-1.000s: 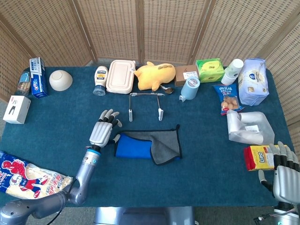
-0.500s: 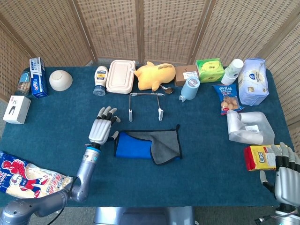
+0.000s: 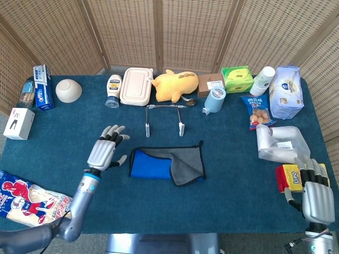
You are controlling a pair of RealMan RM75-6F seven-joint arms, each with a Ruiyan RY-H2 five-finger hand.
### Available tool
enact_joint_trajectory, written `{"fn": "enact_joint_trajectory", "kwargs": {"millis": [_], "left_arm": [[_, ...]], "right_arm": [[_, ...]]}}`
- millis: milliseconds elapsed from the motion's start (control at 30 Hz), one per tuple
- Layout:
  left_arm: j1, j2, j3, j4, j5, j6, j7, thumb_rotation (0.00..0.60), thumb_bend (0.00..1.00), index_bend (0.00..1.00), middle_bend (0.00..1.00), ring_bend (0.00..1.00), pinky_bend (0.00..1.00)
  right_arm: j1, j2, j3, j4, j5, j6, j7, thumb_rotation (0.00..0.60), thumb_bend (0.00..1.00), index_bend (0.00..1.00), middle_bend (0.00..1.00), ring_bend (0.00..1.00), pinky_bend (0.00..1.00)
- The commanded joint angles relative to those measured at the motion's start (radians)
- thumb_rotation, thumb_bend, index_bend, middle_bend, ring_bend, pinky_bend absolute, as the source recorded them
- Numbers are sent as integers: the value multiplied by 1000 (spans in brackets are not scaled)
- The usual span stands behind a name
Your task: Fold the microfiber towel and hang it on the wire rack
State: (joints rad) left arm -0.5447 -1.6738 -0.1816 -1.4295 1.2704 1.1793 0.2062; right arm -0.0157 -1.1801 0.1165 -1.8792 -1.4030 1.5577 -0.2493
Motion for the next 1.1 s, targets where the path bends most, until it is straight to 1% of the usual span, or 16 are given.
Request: {"fn": "enact_joint_trajectory", "kwargs": {"millis": [33,233,333,467,633,800,933,1100], "left_arm": [[57,113,39,-128,7,30,13,600,412,235,93,0,0],[109,235,80,-247,48,65,-29,600,413,231,87,0,0],[173,325,119,-312,88,134,-68,600,405,231,83,0,0],[233,423,173,-366,146,187,-112,600,383,231,82,0,0],[305,483,214,-399,201,269,-152,600,361,234,89,0,0],[344,519,237,-407,235,306,-177,600,344,238,93,0,0],[385,541,256,-406,268,350,-208,600,342,239,96,0,0],[406,552,261,-404,278,354,-236,600,341,239,96,0,0]], "right_arm": [[21,10,7,-10,1,-29,9,600,313,106,47,0,0],[67,19,14,-22,-10,-88,14,600,311,112,47,0,0],[117,12,17,-27,-20,-158,19,600,311,113,47,0,0],[166,2,21,-26,-19,-223,27,600,303,124,48,0,0],[222,-14,13,-31,-31,-299,35,600,265,139,48,0,0],[260,-39,8,-23,-37,-343,30,600,226,142,48,0,0],[312,-98,0,-14,-57,-399,18,600,203,142,48,0,0],[366,-170,-10,2,-70,-448,-25,600,181,137,48,0,0]]}}
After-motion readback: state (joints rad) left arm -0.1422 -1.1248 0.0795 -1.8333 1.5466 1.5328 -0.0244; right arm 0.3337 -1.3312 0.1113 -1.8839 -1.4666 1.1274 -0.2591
